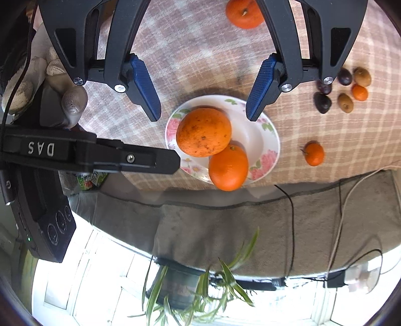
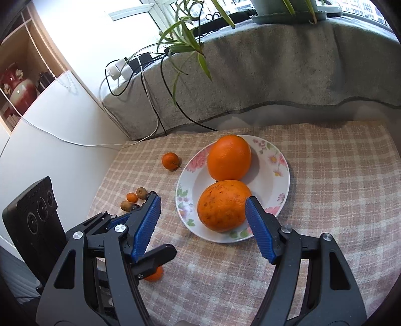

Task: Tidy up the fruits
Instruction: 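Carry the bumpy orange with the right gripper onto the plate and release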

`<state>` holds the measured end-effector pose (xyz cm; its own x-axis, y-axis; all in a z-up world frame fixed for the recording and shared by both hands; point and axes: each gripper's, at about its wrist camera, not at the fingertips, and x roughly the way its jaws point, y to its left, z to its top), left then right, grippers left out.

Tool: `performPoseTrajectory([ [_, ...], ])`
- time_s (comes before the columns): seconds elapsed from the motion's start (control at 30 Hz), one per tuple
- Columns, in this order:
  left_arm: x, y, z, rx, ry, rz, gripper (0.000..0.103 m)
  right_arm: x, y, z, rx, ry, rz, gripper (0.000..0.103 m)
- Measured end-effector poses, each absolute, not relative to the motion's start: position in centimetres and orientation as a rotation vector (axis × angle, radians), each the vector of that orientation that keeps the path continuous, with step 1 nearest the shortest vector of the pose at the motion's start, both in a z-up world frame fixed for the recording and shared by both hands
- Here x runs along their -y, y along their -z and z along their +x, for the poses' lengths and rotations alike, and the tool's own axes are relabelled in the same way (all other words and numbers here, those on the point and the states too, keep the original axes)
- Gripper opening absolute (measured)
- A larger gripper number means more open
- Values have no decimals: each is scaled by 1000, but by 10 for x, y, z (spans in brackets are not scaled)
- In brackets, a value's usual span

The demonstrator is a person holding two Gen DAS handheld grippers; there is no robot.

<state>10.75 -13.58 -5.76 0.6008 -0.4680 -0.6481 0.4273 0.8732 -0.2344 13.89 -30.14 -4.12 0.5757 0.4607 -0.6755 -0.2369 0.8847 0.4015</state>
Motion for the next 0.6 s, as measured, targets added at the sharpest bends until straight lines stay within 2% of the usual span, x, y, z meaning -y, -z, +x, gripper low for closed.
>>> performPoseTrajectory([
  [0.6,38,55,87,-716,356,-77,70,248,37,102,-758,-474,101,73],
])
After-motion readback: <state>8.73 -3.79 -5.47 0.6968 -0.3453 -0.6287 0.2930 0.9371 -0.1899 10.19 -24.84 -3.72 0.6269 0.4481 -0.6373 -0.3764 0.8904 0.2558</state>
